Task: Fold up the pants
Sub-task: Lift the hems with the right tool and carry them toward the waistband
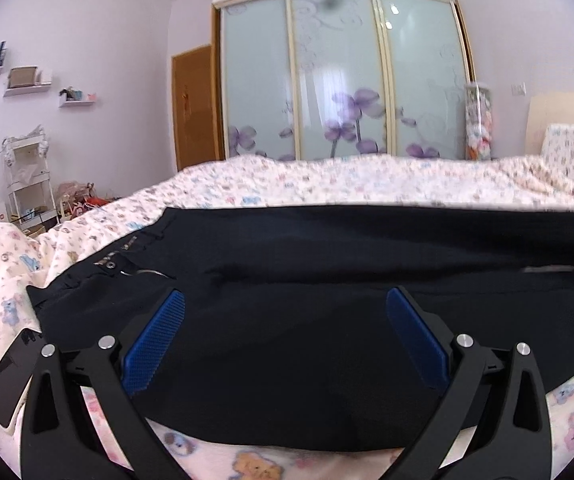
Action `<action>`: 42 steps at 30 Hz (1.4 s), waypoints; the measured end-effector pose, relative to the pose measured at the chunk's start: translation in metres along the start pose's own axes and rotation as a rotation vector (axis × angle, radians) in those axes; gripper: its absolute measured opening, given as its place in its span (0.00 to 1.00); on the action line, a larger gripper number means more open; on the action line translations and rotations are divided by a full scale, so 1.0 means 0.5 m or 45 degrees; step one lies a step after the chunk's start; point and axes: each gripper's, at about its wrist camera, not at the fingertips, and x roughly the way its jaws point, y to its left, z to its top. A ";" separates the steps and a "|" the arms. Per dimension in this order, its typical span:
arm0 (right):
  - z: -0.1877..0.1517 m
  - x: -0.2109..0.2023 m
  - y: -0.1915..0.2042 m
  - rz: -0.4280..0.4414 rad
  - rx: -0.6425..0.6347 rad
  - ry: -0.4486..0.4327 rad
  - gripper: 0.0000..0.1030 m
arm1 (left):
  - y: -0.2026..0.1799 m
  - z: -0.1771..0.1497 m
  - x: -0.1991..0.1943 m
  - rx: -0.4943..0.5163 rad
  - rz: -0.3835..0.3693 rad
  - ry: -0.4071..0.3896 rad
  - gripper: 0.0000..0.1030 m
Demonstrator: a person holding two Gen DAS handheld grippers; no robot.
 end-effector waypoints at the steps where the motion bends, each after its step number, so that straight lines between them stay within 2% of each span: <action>1: -0.021 -0.006 -0.009 -0.040 0.020 0.039 0.09 | 0.006 0.002 -0.007 -0.020 0.003 -0.016 0.98; 5: -0.081 0.006 -0.030 -0.240 0.052 0.280 0.10 | 0.046 0.003 -0.027 -0.144 0.021 -0.053 0.98; 7: -0.082 -0.005 -0.018 -0.294 0.049 0.334 0.14 | 0.074 0.002 -0.031 -0.231 0.023 -0.045 0.98; 9: -0.073 -0.030 -0.003 -0.342 0.063 0.337 0.48 | 0.107 0.000 -0.031 -0.341 0.026 -0.013 0.98; 11: -0.058 -0.065 0.003 -0.279 0.154 0.284 0.62 | 0.135 -0.002 -0.029 -0.434 0.028 0.008 0.98; 14: -0.058 -0.092 -0.009 -0.105 0.429 0.275 0.62 | 0.177 -0.008 -0.027 -0.559 0.054 0.033 0.98; 15: -0.062 -0.086 -0.018 -0.054 0.561 0.306 0.61 | 0.186 -0.009 -0.027 -0.583 0.064 0.037 0.98; 19: -0.114 -0.038 -0.044 -0.090 0.879 0.463 0.46 | 0.201 -0.005 -0.035 -0.605 0.096 0.033 0.98; 21: -0.136 -0.018 -0.054 -0.108 0.967 0.460 0.43 | 0.199 -0.006 -0.039 -0.589 0.091 0.026 0.98; 24: -0.144 0.007 -0.063 -0.144 1.004 0.401 0.42 | 0.191 -0.004 -0.041 -0.569 0.081 0.021 0.98; 28: -0.146 0.032 -0.069 -0.209 1.008 0.391 0.42 | 0.179 0.001 -0.029 -0.545 0.064 0.031 0.98; 29: -0.138 0.040 -0.070 -0.240 0.977 0.393 0.36 | 0.178 0.001 -0.027 -0.540 0.060 0.034 0.98; 30: -0.129 0.051 -0.057 -0.277 0.932 0.409 0.24 | 0.173 0.001 -0.024 -0.533 0.055 0.040 0.98; 31: -0.125 0.055 -0.052 -0.310 0.899 0.426 0.17 | 0.171 0.001 -0.022 -0.528 0.052 0.044 0.98; 33: -0.111 0.041 -0.033 -0.321 0.792 0.418 0.13 | 0.164 0.000 -0.020 -0.514 0.050 0.052 0.98; 36: -0.090 0.032 0.003 -0.324 0.614 0.456 0.14 | 0.153 0.002 -0.020 -0.489 0.037 0.050 0.98; 37: -0.089 0.032 -0.005 -0.316 0.639 0.484 0.16 | 0.152 0.002 -0.019 -0.486 0.035 0.051 0.98; 39: -0.102 0.019 -0.035 -0.334 0.786 0.529 0.29 | 0.148 0.002 -0.017 -0.480 0.031 0.057 0.98; 42: -0.108 -0.018 -0.053 -0.316 0.855 0.473 0.29 | 0.146 0.001 -0.014 -0.475 0.028 0.066 0.98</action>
